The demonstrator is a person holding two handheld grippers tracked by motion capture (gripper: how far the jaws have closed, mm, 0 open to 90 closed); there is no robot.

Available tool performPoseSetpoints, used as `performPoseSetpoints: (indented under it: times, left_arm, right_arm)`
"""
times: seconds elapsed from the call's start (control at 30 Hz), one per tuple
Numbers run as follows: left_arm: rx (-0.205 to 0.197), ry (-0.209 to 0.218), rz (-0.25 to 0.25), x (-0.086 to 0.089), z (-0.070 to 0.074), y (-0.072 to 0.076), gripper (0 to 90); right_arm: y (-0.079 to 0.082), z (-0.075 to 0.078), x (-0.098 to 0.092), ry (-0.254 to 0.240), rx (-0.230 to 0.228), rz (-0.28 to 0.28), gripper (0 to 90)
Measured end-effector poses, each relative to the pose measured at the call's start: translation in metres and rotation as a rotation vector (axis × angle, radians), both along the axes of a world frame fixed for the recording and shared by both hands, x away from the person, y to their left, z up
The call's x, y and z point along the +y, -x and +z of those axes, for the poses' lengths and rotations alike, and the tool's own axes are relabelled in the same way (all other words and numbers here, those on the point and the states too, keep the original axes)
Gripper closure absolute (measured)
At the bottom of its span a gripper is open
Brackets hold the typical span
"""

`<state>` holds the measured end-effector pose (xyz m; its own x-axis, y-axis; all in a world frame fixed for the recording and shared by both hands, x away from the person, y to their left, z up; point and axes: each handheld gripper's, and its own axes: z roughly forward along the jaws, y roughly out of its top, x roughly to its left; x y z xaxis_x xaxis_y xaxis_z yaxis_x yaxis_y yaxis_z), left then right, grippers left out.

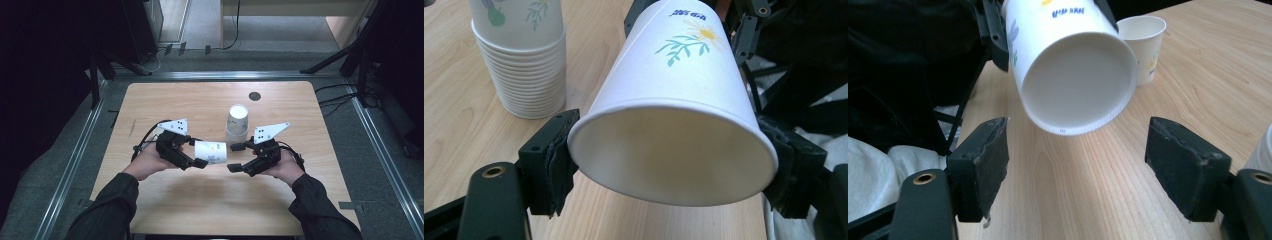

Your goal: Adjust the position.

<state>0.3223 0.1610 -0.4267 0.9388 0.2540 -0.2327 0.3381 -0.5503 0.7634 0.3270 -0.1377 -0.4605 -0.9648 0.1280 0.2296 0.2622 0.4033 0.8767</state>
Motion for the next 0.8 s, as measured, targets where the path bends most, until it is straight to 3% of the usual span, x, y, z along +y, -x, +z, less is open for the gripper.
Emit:
performPoseSetpoints:
  times: [0.2, 0.57, 0.8]
  left_arm:
    - [-0.033, -0.145, -0.025, -0.005, 0.015, -0.004, 20.9]
    - [-0.047, -0.32, -0.064, -0.015, 0.023, -0.009, 20.9]
    - [-0.024, -0.39, -0.091, -0.026, 0.027, -0.012, 21.0]
  right_arm:
    - [0.001, 0.0, 0.001, 0.022, -0.008, -0.009, 25.3]
    - [0.001, -0.001, 0.008, 0.042, -0.021, -0.017, 25.1]
    - [0.002, -0.002, 0.017, 0.062, -0.045, -0.015, 25.0]
